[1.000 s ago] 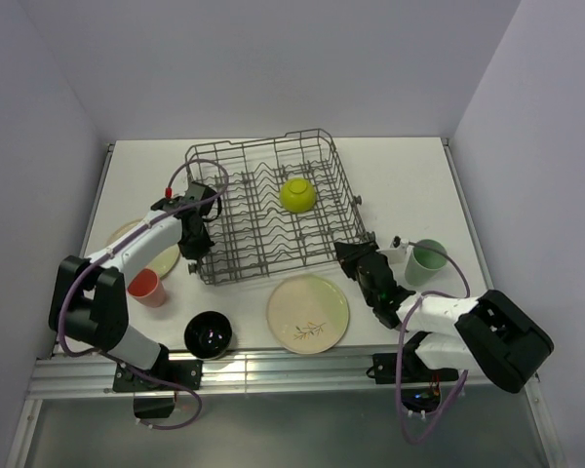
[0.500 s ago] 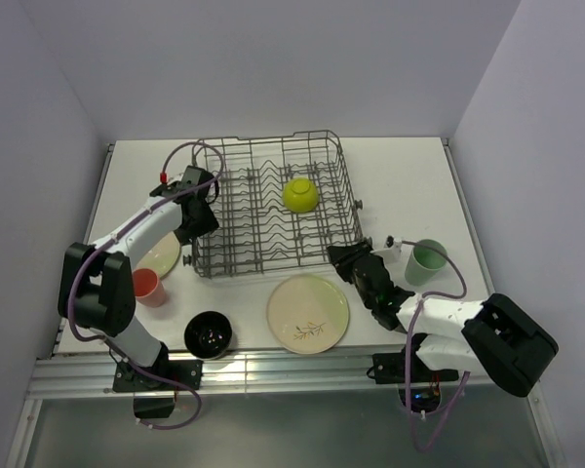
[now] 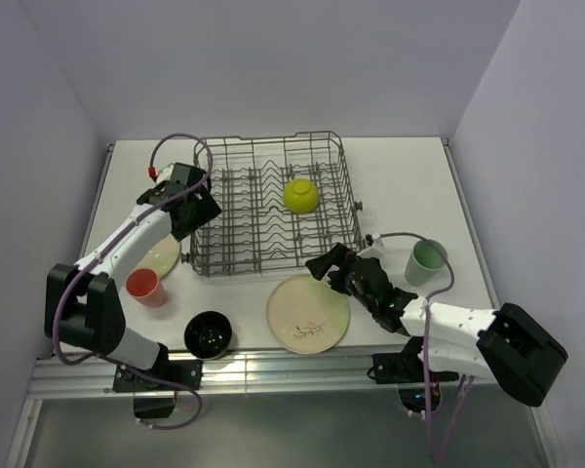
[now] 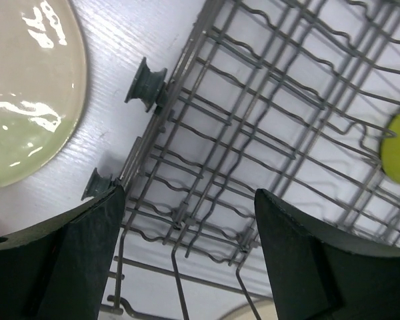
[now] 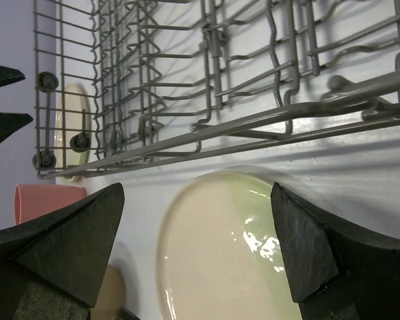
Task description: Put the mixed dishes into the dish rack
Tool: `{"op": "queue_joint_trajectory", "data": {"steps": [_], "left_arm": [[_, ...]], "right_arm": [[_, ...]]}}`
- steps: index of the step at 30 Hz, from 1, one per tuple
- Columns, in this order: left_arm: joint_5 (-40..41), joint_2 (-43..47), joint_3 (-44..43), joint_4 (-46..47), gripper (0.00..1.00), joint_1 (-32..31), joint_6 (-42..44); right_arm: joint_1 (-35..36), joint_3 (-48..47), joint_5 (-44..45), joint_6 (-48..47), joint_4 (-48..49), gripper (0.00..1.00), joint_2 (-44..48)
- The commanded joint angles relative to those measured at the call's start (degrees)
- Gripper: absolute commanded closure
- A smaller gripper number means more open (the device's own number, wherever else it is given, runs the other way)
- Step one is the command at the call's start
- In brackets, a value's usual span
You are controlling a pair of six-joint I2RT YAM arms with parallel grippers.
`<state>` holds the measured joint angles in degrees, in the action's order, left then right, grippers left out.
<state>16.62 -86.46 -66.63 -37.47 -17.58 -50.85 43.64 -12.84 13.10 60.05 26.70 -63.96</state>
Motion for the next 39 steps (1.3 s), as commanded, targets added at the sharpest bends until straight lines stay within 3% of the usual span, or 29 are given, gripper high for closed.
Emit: {"op": "queue_joint_trajectory", "data": {"steps": [1, 7, 14, 22, 28, 39], "left_arm": [[-2.56, 4.36, 0.71, 1.44, 0.15, -0.61, -1.01], [-0.81, 8.76, 3.26, -0.49, 0.14, -0.70, -2.23], [1.83, 14.90, 4.93, -4.27, 0.14, -0.70, -6.00], [1.57, 28.08, 2.83, -10.95, 0.12, -0.79, -6.63], [-1.68, 34.77, 1.07, -14.11, 0.12, -0.79, -5.40], [-5.72, 37.85, 4.93, -12.98, 0.12, -0.79, -3.73]], "right_arm": [[0.48, -0.61, 0.08, -5.46, -3.83, 0.02, 5.33], [1.45, -3.41, -1.93, -9.68, -12.44, 0.02, 12.28], [11.01, -12.45, 0.59, -8.99, -20.97, 0.03, 9.66], [25.60, -30.38, 3.06, -8.37, -30.47, 0.05, -8.79], [31.32, -43.82, 2.36, -8.46, -36.27, 0.12, -23.56], [35.02, -50.17, 0.96, -9.51, -38.56, 0.25, -32.97]]}}
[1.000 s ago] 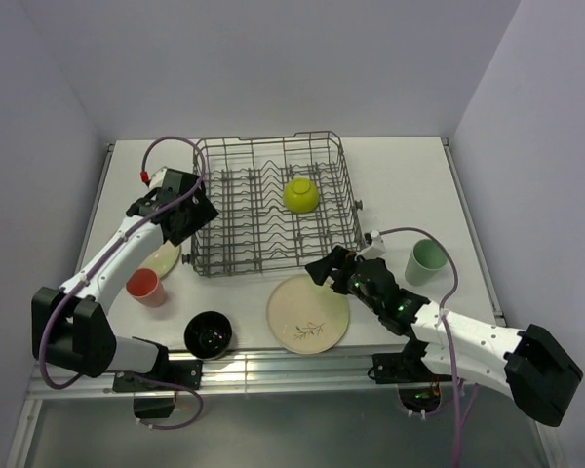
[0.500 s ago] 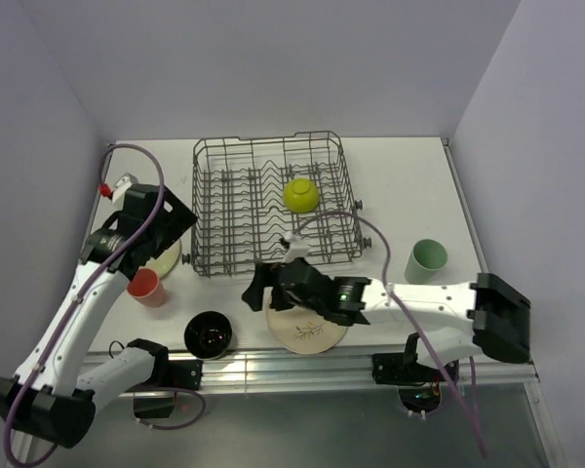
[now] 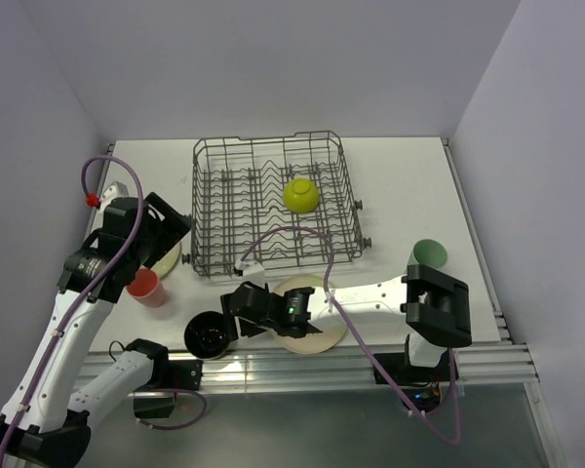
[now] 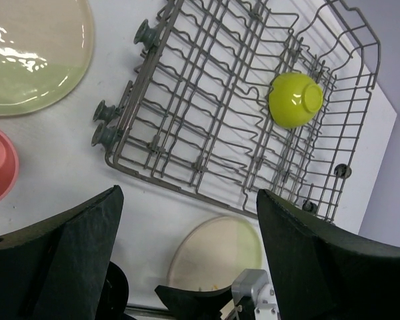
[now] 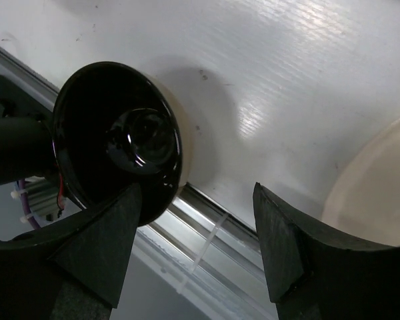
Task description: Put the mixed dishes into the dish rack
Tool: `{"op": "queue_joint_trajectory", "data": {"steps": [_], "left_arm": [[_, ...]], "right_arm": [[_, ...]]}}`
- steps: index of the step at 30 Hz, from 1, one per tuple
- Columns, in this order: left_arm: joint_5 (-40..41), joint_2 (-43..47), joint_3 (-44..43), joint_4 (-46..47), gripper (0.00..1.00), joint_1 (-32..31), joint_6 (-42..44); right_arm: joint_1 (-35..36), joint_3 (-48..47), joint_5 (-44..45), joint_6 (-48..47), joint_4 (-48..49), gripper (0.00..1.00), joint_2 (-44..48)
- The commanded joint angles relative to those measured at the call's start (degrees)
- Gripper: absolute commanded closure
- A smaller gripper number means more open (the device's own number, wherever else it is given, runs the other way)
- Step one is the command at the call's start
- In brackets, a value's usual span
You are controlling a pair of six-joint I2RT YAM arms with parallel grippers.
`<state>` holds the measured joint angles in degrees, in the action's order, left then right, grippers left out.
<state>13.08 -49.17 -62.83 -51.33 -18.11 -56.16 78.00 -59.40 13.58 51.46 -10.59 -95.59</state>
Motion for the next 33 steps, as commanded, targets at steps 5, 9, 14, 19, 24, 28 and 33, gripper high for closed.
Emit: {"op": "queue_joint_trajectory", "data": {"steps": [5, 9, 14, 19, 24, 28, 33], "left_arm": [[-3.32, 0.48, 2.71, 1.58, 0.12, -0.26, 1.93], [-3.06, 1.26, 2.89, 0.97, 0.12, -0.26, 2.11], [-2.71, 1.97, 3.32, 0.35, 0.12, -0.26, 2.20], [-3.15, 2.41, 4.12, -0.35, 0.12, -0.26, 2.29], [-3.33, 3.73, 4.65, -1.22, 0.12, -0.26, 2.72], [-4.64, 4.34, 3.68, -2.11, 0.12, -0.26, 2.90], [-6.05, 4.69, 3.06, -2.90, 0.12, -0.26, 3.34]], "right_arm": [[1.02, -4.49, 0.04, -1.10, -0.31, 0.28, -2.23], [1.19, -4.68, 0.66, -1.63, -0.49, 0.29, -2.14], [1.89, -6.69, 4.16, -4.35, -3.81, 0.32, -2.41], [2.16, -7.31, 3.47, -4.88, -4.18, 0.32, -3.02], [2.16, -9.16, 2.24, -5.32, -4.09, 0.35, -6.53], [2.07, -9.95, 1.80, -5.14, -3.30, 0.39, -8.47], [1.98, -10.57, 2.67, -5.14, -3.30, 0.51, -10.23]]}}
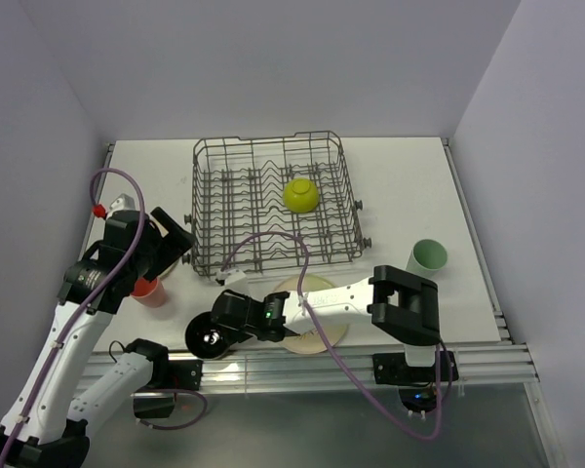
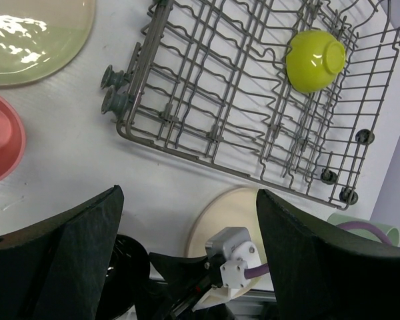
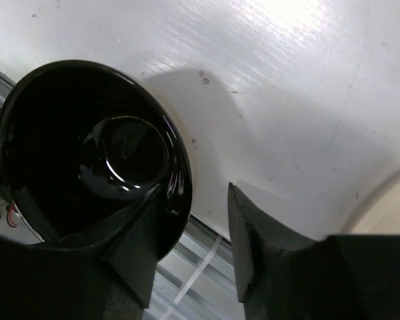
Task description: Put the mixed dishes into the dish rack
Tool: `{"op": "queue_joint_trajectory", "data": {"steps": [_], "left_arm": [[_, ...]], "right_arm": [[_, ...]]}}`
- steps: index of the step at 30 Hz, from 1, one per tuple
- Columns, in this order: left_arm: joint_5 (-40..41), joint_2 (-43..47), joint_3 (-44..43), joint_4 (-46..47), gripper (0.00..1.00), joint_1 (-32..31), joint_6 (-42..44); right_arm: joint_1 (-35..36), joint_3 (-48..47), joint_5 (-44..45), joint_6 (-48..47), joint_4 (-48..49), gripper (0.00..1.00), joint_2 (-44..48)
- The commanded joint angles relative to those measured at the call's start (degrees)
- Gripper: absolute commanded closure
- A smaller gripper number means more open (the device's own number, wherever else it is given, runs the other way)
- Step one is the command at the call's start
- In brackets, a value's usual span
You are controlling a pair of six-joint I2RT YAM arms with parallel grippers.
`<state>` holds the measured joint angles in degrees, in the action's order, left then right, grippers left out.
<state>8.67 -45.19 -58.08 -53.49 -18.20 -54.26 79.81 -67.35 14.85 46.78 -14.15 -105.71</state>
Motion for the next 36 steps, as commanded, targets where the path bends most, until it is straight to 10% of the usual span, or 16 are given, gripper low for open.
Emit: {"op": "queue_joint_trajectory", "data": {"steps": [1, 7, 20, 36], "left_arm": [[-1.64, 0.80, -1.77, -0.73, 0.12, -0.17, 1.44], [-3.21, 1.33, -0.89, 0.05, 0.12, -0.17, 1.52], [-8.57, 1.42, -2.39, 1.37, 0.12, -0.17, 3.89], [-35.63, 3.35, 9.03, 16.22, 0.09, -0.17, 6.01]], "right_arm": [[0.08, -2.52, 1.49, -0.47, 0.53, 0.56, -0.02], [-0.27, -2.69, 3.16, -0.73, -0.34, 1.00, 0.77], [-0.53, 0.38, 10.10, -0.99, -3.25, 1.00, 11.83], [-10.55, 9.08, 10.90, -5.64, -5.71, 1.00, 34.33]]}}
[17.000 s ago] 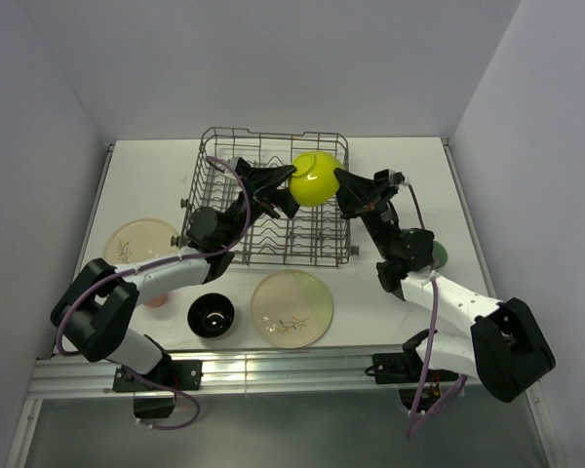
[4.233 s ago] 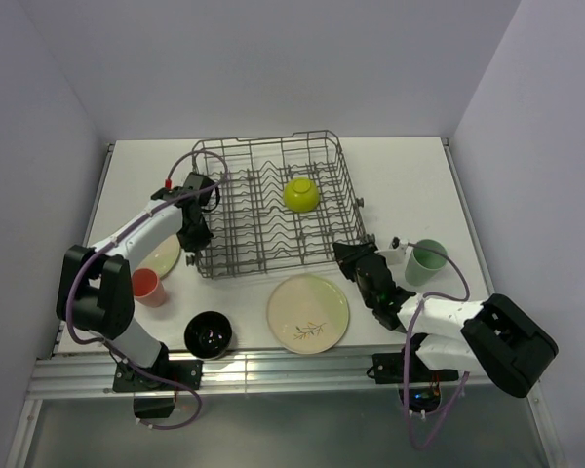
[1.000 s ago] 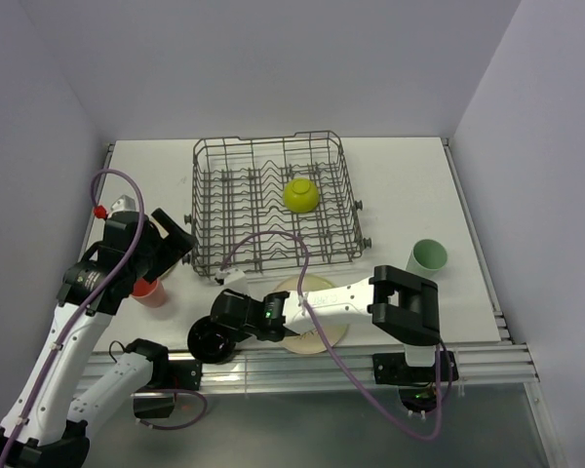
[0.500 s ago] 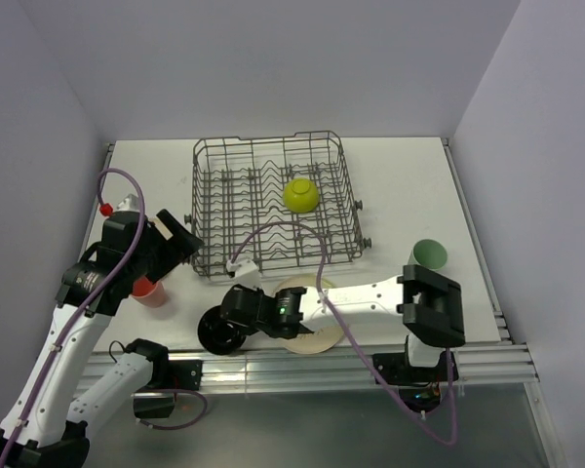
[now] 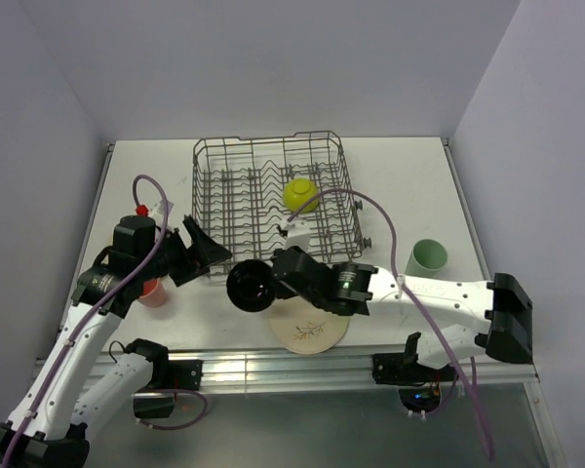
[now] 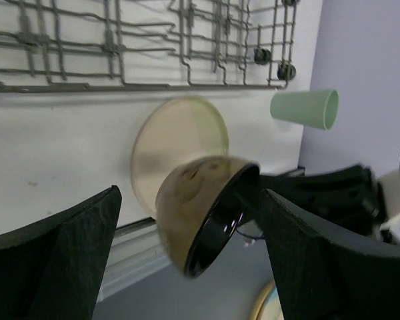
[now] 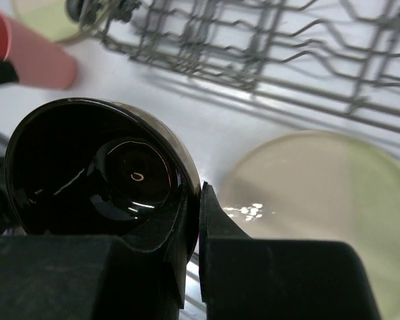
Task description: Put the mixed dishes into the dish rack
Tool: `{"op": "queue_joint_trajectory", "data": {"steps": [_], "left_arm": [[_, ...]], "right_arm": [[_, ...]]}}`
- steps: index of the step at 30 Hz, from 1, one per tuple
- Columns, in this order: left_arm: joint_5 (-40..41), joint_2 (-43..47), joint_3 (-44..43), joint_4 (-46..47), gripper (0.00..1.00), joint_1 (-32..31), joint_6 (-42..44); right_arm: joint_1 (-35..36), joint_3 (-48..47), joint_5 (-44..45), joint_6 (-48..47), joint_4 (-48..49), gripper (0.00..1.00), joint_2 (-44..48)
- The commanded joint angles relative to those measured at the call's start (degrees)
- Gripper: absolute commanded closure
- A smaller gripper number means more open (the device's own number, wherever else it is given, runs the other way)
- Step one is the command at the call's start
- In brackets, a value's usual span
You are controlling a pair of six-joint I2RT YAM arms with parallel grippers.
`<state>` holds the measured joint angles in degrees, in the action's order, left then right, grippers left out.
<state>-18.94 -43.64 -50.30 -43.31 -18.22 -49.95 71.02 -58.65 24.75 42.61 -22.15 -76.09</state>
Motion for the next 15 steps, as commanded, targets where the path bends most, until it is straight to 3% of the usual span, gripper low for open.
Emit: {"op": "queue_joint_trajectory", "data": {"steps": [1, 6, 15], "left_arm": [[-9.61, 1.98, 2.83, 7.26, 0.08, -0.15, 1.27], [-16.73, 3.82, 6.97, 14.55, 0.06, -0.15, -1.28], [-21.57, 5.14, 11.01, 20.54, 0.04, -0.15, -3.48]], "right_arm": [[-2.98, 0.82, 0.30, -1.83, 2.38, 1.00, 5.34], [-5.10, 1.61, -2.33, -3.76, 3.52, 1.00, 8.50], [-7.39, 1.97, -8.49, -3.94, 5.72, 1.00, 9.12]]}}
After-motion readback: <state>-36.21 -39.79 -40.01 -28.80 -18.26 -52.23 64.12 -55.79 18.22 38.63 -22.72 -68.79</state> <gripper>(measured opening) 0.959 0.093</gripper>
